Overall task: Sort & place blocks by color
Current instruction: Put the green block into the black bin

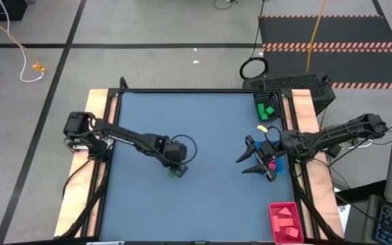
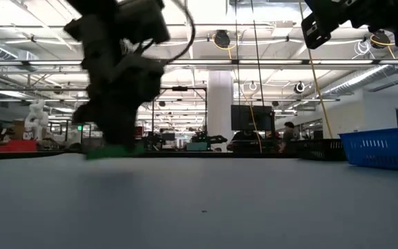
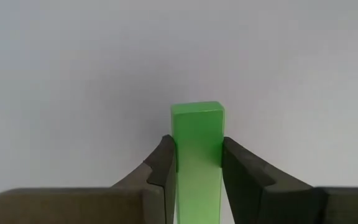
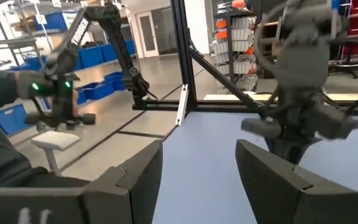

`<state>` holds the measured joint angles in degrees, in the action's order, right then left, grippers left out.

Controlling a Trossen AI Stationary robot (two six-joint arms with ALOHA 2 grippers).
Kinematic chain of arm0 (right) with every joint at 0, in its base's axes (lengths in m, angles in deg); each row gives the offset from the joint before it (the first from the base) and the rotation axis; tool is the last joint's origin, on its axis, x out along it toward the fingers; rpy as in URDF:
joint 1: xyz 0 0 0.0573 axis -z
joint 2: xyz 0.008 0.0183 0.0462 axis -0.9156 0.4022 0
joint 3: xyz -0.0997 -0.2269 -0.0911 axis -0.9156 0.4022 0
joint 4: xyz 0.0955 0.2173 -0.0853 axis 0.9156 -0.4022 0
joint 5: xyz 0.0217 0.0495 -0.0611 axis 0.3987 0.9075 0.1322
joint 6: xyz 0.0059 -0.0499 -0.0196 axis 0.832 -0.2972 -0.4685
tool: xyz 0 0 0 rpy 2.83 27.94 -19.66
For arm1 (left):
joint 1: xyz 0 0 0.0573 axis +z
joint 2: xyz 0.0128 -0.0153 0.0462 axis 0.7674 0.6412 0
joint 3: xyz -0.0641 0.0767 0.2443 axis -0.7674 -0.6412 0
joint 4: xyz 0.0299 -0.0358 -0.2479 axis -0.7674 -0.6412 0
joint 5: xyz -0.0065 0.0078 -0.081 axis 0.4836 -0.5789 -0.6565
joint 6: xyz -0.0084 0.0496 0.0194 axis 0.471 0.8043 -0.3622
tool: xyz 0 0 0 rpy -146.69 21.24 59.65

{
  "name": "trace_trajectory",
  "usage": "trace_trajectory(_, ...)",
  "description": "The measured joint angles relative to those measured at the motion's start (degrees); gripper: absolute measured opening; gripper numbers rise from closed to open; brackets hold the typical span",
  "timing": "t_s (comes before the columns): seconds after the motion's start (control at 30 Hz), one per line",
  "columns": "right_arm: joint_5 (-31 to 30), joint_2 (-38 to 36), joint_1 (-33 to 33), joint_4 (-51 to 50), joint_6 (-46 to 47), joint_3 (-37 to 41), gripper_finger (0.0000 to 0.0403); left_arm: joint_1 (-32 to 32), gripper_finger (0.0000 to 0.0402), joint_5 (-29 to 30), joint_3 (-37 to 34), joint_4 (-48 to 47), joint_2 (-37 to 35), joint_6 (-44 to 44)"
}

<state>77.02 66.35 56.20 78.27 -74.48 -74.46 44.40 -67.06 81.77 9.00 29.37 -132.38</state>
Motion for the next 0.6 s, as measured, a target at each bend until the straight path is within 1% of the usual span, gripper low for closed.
trace_trajectory(0.13,-0.1,0.0,0.0,-1.7,-1.9,0.0,0.0199,1.0,0.0095,2.1,4.9,-0.7,-0.1,6.3)
trace_trajectory(0.2,-0.2,0.0,0.0,-2.3,-3.4,0.0,0.0199,1.6,0.0095,4.0,8.1,-0.6,-0.1,10.0)
trace_trajectory(0.27,-0.9,0.0,0.0,-2.4,-5.2,0.0,0.0199,2.2,0.0095,7.3,11.3,-0.1,-0.1,14.0)
trace_trajectory(0.37,-5.2,0.0,0.0,-2.9,-7.6,0.0,0.0199,2.8,0.0095,12.5,15.0,3.7,-0.1,20.8)
trace_trajectory(0.5,-12.4,0.0,0.0,-3.6,-9.7,0.0,0.0199,3.5,0.0095,17.2,17.7,10.8,-0.3,29.7)
trace_trajectory(0.6,-14.3,0.0,0.0,-3.6,-11.1,0.0,0.0199,5.1,0.0095,18.7,18.2,15.6,-0.3,36.4)
